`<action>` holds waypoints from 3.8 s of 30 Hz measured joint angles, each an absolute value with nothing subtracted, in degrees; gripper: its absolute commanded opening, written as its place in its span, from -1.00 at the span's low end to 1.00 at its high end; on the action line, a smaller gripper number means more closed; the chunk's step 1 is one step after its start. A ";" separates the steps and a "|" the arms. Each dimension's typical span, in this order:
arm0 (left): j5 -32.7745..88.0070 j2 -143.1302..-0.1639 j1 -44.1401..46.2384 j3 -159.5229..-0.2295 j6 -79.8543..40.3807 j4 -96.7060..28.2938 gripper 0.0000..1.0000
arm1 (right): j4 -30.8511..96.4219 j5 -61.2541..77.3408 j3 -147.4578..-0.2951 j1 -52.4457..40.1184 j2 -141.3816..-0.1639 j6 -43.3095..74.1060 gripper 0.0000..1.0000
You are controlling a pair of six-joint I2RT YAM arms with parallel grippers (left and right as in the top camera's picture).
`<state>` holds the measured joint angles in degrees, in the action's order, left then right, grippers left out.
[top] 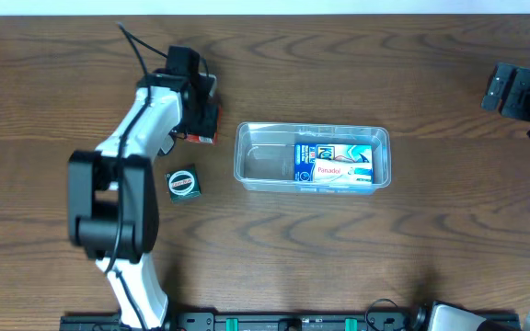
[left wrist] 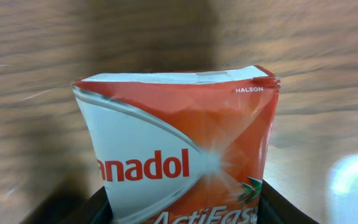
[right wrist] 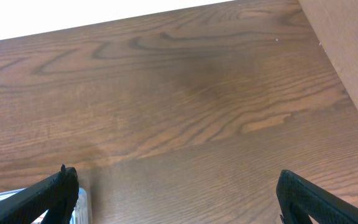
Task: Pack container
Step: 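Carry the red box with left gripper over the container, then lower the red box into the container beside the blue box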
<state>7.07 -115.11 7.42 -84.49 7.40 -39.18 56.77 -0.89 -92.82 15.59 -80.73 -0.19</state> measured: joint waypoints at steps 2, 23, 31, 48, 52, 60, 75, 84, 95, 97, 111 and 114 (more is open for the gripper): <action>7.07 -111.02 7.57 -84.49 4.54 -40.21 -0.02 | 56.77 -0.91 -92.82 15.59 -80.73 -0.19 0.98; 5.74 -84.58 30.00 -85.54 -22.63 -52.25 -0.14 | 56.75 -0.89 -92.82 15.59 -80.73 -0.19 0.98; 1.32 -93.95 36.03 -85.54 -26.87 -51.59 -0.14 | 56.75 -0.91 -92.82 15.59 -80.73 -0.19 0.99; 0.36 -103.59 36.23 -85.54 -30.09 -49.30 -0.14 | 56.75 -0.91 -92.82 15.59 -80.73 -0.19 0.99; 0.30 -104.99 36.23 -85.54 -30.17 -48.77 -0.13 | 56.75 -0.91 -92.82 15.59 -80.73 -0.19 0.99; 0.14 -107.35 36.23 -85.54 -30.22 -49.01 -0.13 | 56.75 -0.91 -92.82 15.59 -80.73 -0.19 0.98; -0.01 -111.81 36.23 -85.54 -30.22 -48.51 -0.13 | 56.75 -0.91 -92.82 15.59 -80.73 -0.19 0.98; -0.01 -115.11 36.23 -85.54 -30.22 -47.24 -0.13 | 56.75 -0.89 -92.82 15.59 -80.73 -0.19 0.99; -0.01 -115.98 36.23 -85.54 -30.22 -45.52 0.17 | 56.75 -0.91 -92.82 15.59 -80.73 -0.19 0.98; -0.01 -115.98 36.23 -85.54 -30.22 -45.45 0.20 | 56.75 -0.91 -92.82 15.59 -80.73 -0.19 0.98; -0.01 -115.98 36.23 -85.54 -30.24 -45.36 0.30 | 56.77 -0.89 -92.82 15.59 -80.73 -0.19 0.98; -0.01 -115.98 36.23 -85.54 -30.22 -45.36 0.30 | 56.75 -0.89 -92.82 15.59 -80.73 -0.19 0.98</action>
<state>-0.01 -115.98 36.23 -85.54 -30.22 -45.36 56.75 -0.89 -92.82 15.59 -80.73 -0.19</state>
